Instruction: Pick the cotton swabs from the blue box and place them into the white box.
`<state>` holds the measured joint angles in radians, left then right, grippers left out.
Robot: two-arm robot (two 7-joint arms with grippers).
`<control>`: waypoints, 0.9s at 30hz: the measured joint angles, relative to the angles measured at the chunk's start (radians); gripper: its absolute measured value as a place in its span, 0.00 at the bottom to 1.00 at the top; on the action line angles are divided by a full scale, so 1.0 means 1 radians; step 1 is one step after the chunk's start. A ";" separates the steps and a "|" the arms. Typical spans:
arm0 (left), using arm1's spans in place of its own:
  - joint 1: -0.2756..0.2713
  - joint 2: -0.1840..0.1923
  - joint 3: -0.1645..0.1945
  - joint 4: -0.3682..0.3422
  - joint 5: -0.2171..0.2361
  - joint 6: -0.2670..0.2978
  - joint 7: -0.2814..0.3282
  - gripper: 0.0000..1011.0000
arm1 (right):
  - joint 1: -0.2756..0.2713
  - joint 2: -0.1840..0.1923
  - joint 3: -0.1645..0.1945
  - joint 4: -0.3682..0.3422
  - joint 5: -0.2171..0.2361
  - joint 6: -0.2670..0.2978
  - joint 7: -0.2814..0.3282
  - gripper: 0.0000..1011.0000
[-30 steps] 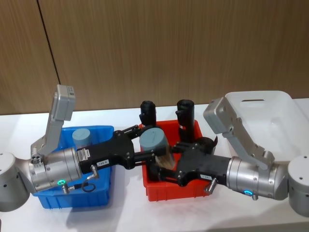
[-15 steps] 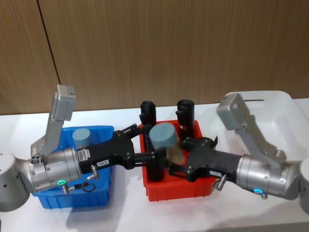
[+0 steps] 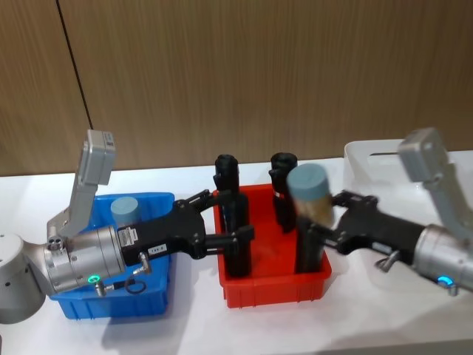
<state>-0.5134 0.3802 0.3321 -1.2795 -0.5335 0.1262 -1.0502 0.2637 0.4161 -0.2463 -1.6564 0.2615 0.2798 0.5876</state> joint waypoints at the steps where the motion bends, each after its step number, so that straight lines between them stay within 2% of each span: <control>1: 0.000 0.000 0.000 0.000 0.000 0.000 0.000 0.99 | -0.004 0.011 0.009 -0.001 0.010 -0.003 -0.012 0.63; 7: 0.000 0.000 0.000 0.000 0.000 0.000 0.000 0.99 | -0.017 0.048 0.046 0.001 0.044 -0.013 -0.062 0.63; 13: 0.000 0.000 0.000 0.000 0.000 0.000 0.000 0.99 | -0.015 0.067 0.069 0.029 0.063 -0.017 -0.114 0.63; 20: 0.000 0.000 0.000 0.000 0.000 0.000 0.000 0.99 | 0.005 0.067 0.079 0.081 0.065 -0.016 -0.169 0.63; 27: 0.000 0.000 0.000 0.000 0.000 0.000 0.000 0.99 | 0.052 0.049 0.078 0.181 0.055 -0.010 -0.222 0.63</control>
<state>-0.5134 0.3802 0.3320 -1.2794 -0.5335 0.1262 -1.0502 0.3153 0.4652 -0.1680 -1.4753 0.3166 0.2703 0.3651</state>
